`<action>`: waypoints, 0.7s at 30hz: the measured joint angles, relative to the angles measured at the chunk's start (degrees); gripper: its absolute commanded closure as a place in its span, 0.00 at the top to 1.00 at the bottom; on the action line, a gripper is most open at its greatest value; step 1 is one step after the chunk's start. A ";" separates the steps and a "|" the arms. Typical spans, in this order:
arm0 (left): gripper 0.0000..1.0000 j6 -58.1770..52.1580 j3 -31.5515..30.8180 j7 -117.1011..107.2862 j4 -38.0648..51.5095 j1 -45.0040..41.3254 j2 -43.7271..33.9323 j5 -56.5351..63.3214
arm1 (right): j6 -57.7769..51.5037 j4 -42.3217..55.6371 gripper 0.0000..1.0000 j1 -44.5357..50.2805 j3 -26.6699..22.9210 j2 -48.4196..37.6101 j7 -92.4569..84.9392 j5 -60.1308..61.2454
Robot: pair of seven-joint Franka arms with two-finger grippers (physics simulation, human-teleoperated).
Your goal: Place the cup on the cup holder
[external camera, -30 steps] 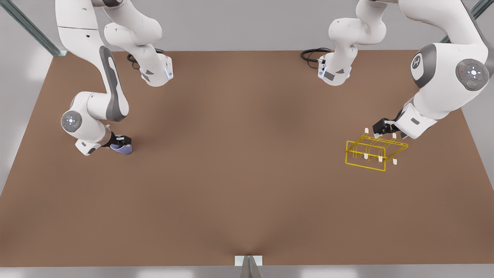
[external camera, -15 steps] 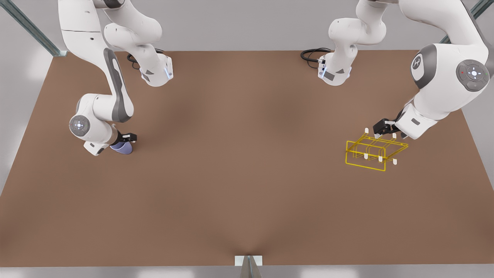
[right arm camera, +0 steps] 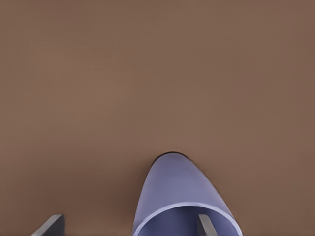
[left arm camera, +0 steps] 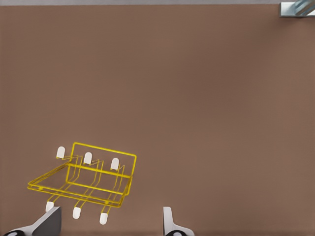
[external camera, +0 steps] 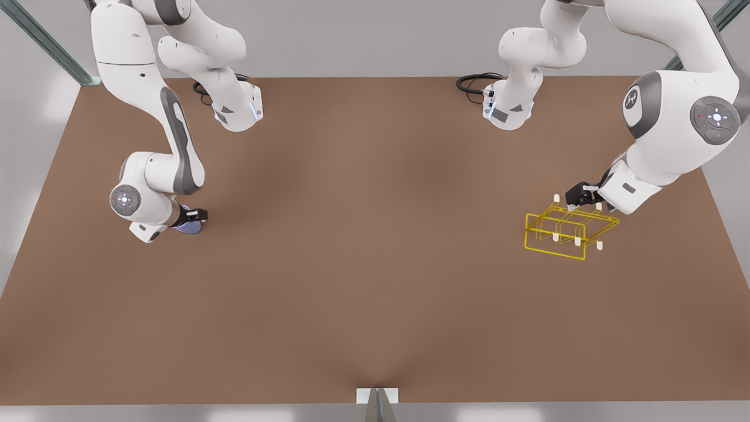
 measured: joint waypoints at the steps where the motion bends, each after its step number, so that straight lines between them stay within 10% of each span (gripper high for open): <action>1: 1.00 -0.01 0.03 0.00 0.00 -0.03 0.09 0.01 | 0.20 0.18 1.00 -0.02 -0.01 0.59 -0.06 -0.01; 10: 1.00 -0.51 0.06 0.02 0.00 -0.01 0.35 0.06 | 1.67 0.01 1.00 -0.08 -0.05 2.71 -0.51 -0.03; 21: 1.00 -0.74 0.07 0.03 0.02 -0.01 0.35 0.13 | 1.47 0.27 0.44 -1.19 -0.12 3.15 -1.77 -0.08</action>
